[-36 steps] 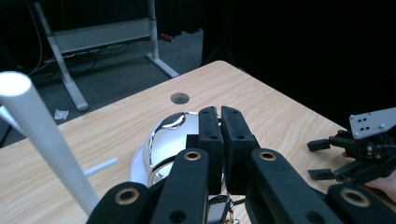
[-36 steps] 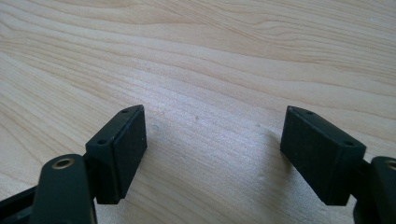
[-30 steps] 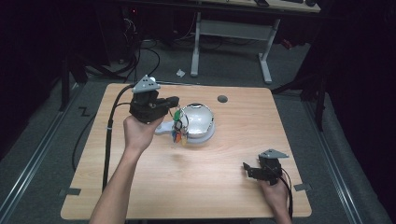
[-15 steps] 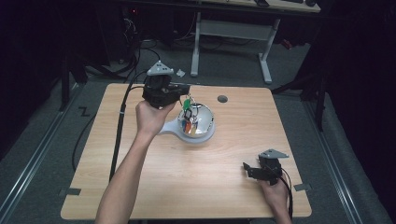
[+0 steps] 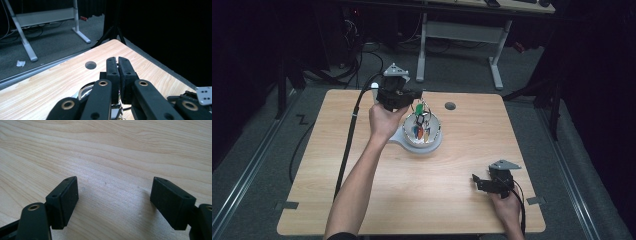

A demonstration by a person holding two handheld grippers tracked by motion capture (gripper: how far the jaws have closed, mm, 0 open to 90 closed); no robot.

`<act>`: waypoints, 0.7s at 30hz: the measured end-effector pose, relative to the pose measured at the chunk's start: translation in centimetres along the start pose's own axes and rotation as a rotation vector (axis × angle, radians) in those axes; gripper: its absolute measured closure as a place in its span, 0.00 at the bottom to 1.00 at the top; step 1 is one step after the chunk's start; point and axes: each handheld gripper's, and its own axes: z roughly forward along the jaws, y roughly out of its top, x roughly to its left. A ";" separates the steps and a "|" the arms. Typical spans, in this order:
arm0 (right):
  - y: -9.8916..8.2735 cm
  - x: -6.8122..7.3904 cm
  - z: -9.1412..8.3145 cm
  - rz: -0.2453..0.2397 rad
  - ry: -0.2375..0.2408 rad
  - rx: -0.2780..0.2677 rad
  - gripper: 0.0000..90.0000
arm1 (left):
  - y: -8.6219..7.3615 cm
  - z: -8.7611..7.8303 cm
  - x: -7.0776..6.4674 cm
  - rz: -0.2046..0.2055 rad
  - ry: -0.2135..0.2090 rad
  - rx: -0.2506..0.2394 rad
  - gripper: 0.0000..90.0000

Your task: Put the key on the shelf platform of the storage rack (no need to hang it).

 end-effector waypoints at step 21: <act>0.0 0.0 0.0 0.000 0.001 0.000 0.25 | -2.5 3.2 0.5 -0.007 0.034 0.076 0.98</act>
